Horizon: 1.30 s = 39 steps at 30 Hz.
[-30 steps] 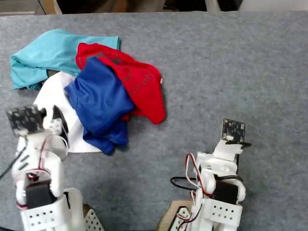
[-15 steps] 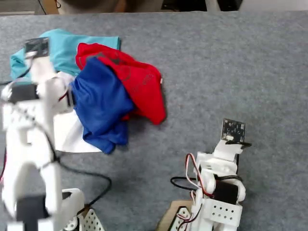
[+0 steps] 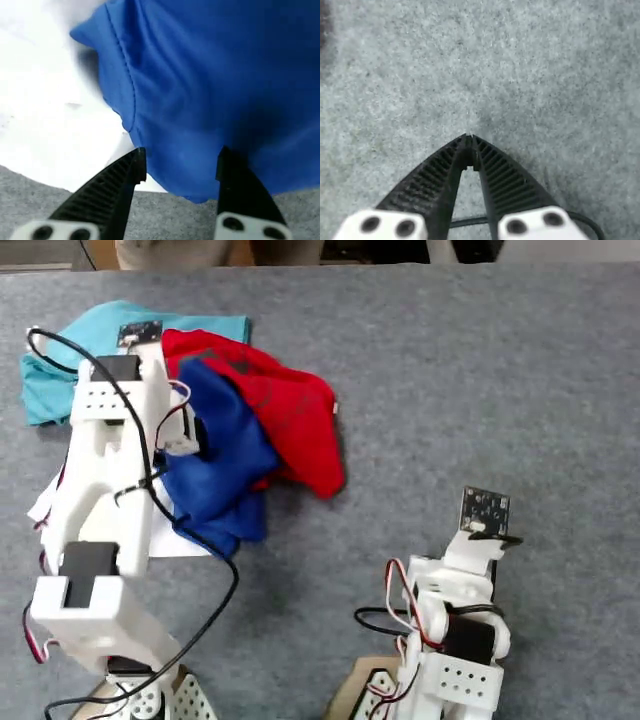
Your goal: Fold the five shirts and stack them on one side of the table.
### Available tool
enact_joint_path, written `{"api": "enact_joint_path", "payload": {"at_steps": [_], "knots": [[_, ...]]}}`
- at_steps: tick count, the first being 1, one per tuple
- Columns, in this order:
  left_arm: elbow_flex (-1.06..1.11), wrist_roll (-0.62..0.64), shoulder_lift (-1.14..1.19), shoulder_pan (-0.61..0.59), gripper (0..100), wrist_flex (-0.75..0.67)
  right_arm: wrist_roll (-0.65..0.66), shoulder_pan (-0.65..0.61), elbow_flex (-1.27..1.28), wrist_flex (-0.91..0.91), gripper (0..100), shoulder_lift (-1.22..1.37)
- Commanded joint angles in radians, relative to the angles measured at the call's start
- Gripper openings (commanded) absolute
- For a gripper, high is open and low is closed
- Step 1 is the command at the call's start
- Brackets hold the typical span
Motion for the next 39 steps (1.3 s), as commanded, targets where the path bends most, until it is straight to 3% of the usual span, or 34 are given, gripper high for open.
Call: {"api": "enact_joint_path", "payload": {"at_steps": [1, 5, 14, 17, 22, 30, 39], "knots": [[-0.051, 0.008, 0.039, -0.040, 24, -0.058, -0.005, -0.005, -0.001, 0.005, 0.5, -0.071], [-0.052, 0.008, 0.110, -0.055, 23, -0.112, -0.005, -0.005, -0.001, 0.005, 0.5, -0.071], [-0.095, 0.000, 0.143, -0.003, 2, -0.123, -0.005, -0.005, -0.001, 0.005, 0.5, -0.071], [-0.117, 0.002, 0.134, 0.018, 2, -0.112, -0.005, -0.005, -0.001, 0.005, 0.5, -0.071], [-0.224, 0.000, 0.079, 0.075, 2, 0.026, -0.005, -0.005, -0.001, 0.005, 0.5, -0.071], [-0.362, -0.035, -0.091, 0.290, 2, 0.227, -0.009, -0.010, -0.001, 0.005, 0.5, -0.071], [-0.351, -0.048, -0.387, 0.559, 2, 0.253, -0.006, -0.157, -0.001, 0.005, 0.5, -0.073]]}}
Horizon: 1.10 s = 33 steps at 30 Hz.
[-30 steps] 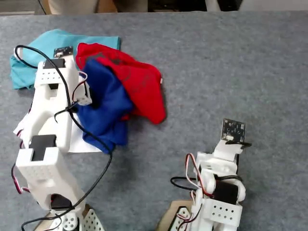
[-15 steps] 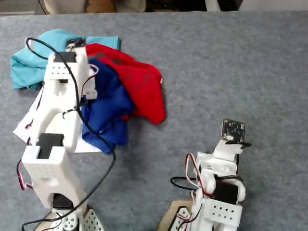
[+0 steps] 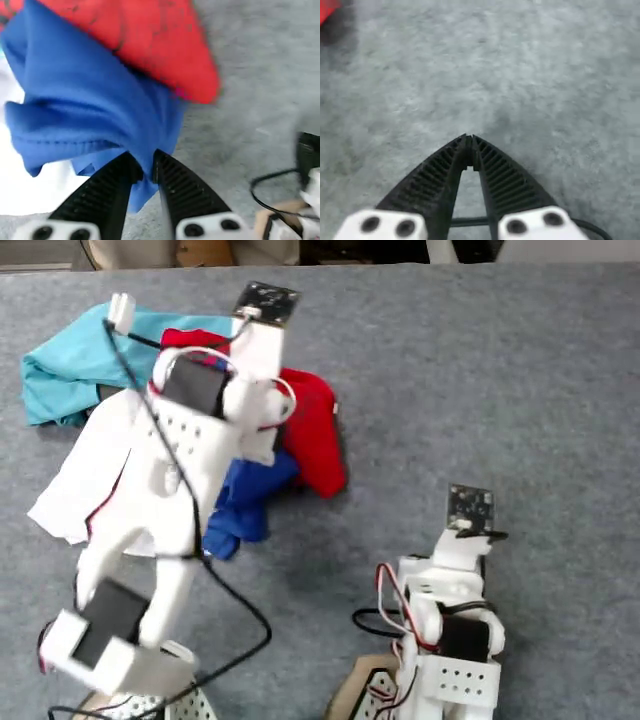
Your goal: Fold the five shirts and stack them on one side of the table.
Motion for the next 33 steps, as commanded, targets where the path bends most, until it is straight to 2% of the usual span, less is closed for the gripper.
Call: {"api": "enact_joint_path", "payload": {"at_steps": [1, 6, 12, 14, 16, 19, 21, 23, 26, 30, 33], "knots": [[-0.044, -0.009, -0.140, 0.114, 2, 0.006, -0.009, -0.067, -0.001, 0.005, 0.5, -0.071], [-0.052, -0.009, -0.165, 0.287, 2, 0.006, -0.008, -0.145, -0.001, 0.005, 0.6, -0.074], [-0.054, -0.009, -0.165, 0.431, 2, -0.002, 0.003, -0.216, -0.001, 0.005, 0.9, -0.067], [-0.052, -0.009, -0.165, 0.454, 2, -0.012, 0.103, -0.205, -0.001, -0.002, 2.4, -0.073], [-0.046, -0.003, -0.165, 0.463, 2, -0.038, 0.261, -0.131, -0.001, -0.003, 8.0, -0.073], [-0.055, 0.018, -0.170, 0.485, 3, -0.064, 0.470, 0.059, -0.001, -0.058, 17.5, -0.074], [-0.055, 0.075, -0.176, 0.502, 10, -0.066, 0.577, 0.193, -0.001, -0.132, 22.8, -0.076], [-0.055, 0.155, -0.177, 0.491, 20, -0.060, 0.617, 0.292, -0.002, -0.230, 27.2, -0.076], [-0.084, 0.298, -0.189, 0.443, 32, -0.008, 0.600, 0.400, -0.008, -0.331, 28.9, -0.076], [-0.132, 0.322, -0.225, 0.319, 33, 0.000, 0.594, 0.466, -0.074, -0.342, 28.9, -0.071], [-0.153, 0.322, -0.225, 0.132, 32, 0.000, 0.582, 0.456, -0.150, -0.304, 28.9, -0.067]]}}
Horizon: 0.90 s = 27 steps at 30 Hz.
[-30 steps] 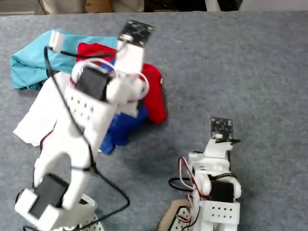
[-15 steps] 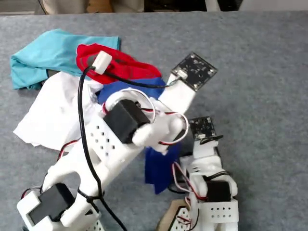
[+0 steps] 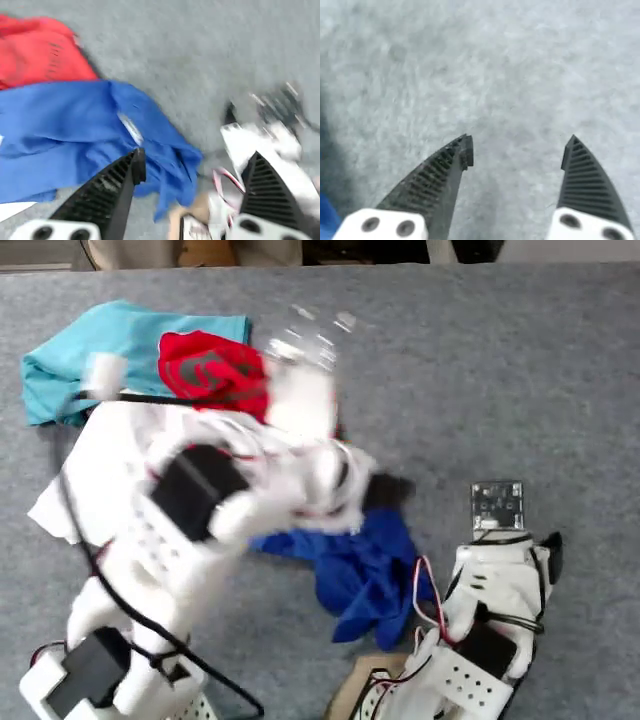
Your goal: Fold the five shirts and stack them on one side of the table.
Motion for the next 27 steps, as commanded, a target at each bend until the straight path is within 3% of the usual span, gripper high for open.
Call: {"api": "enact_joint_path", "payload": {"at_steps": [1, 5, 8, 17, 23, 27], "knots": [[-0.044, 0.012, -0.018, -0.224, 32, 0.002, -0.028, -0.002, -0.122, 0.032, 28.9, -0.065], [0.052, 0.011, 0.077, -0.451, 31, -0.118, -0.104, -0.154, -0.234, 0.155, 28.9, -0.062], [0.137, 0.011, 0.177, -0.540, 31, -0.224, -0.178, -0.291, -0.306, 0.199, 28.9, -0.008], [0.196, -0.023, 0.484, -0.605, 31, -0.485, -0.296, -0.541, -0.625, 0.219, 28.8, 0.595], [0.141, -0.020, 0.651, -0.608, 30, -0.555, -0.416, -0.716, -1.000, 0.350, 28.8, 1.050], [0.060, 0.037, 0.750, -0.660, 17, -0.588, -0.511, -0.869, -1.144, 0.408, 28.8, 1.333]]}}
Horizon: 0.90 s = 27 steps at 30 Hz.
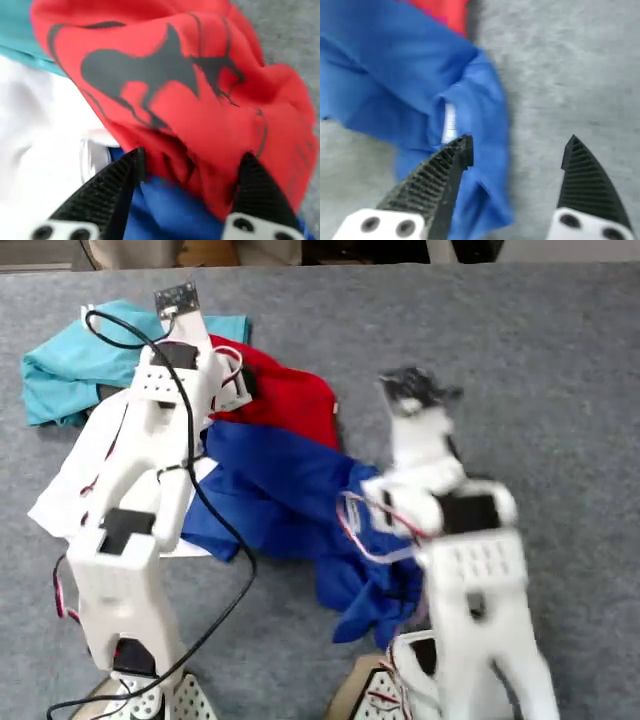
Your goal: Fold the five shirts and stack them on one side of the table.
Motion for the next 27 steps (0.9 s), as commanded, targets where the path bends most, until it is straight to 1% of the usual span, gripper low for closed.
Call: {"api": "enact_joint_path", "payload": {"at_steps": [1, 4, 5, 7, 11, 12, 14, 16, 19, 21, 24, 27], "knots": [[-0.115, 0.035, 0.044, -0.052, 12, -0.031, -0.063, -0.143, -0.140, 0.031, 28.8, 0.260], [-0.164, 0.029, 0.107, -0.075, 2, -0.029, -0.069, -0.206, -0.159, 0.005, 28.8, 0.433], [-0.178, 0.029, 0.125, -0.080, 2, -0.025, -0.069, -0.211, -0.160, -0.006, 28.1, 0.483], [-0.193, 0.028, 0.151, -0.097, 2, -0.023, -0.064, -0.209, -0.160, -0.025, 23.5, 0.565], [-0.203, 0.028, 0.163, -0.149, 2, -0.023, -0.060, -0.208, -0.160, -0.072, 5.8, 0.651], [-0.203, 0.026, 0.163, -0.167, 2, -0.023, -0.060, -0.208, -0.160, -0.087, 4.0, 0.654], [-0.210, 0.018, 0.163, -0.212, 2, -0.023, -0.060, -0.199, -0.160, -0.101, 3.4, 0.654], [-0.226, -0.031, 0.163, -0.262, 2, -0.021, -0.060, -0.171, -0.160, -0.104, 3.4, 0.654], [-0.253, -0.091, 0.163, -0.348, 2, -0.014, -0.058, -0.097, -0.166, -0.106, 2.8, 0.654], [-0.307, -0.121, 0.163, -0.408, 2, 0.031, -0.057, -0.039, -0.179, -0.104, 0.9, 0.654], [-0.402, -0.169, 0.173, -0.502, 2, 0.103, -0.003, 0.039, -0.202, -0.100, 0.5, 0.654], [-0.466, -0.204, 0.174, -0.592, 2, 0.133, 0.031, 0.119, -0.222, -0.098, 0.5, 0.654]]}}
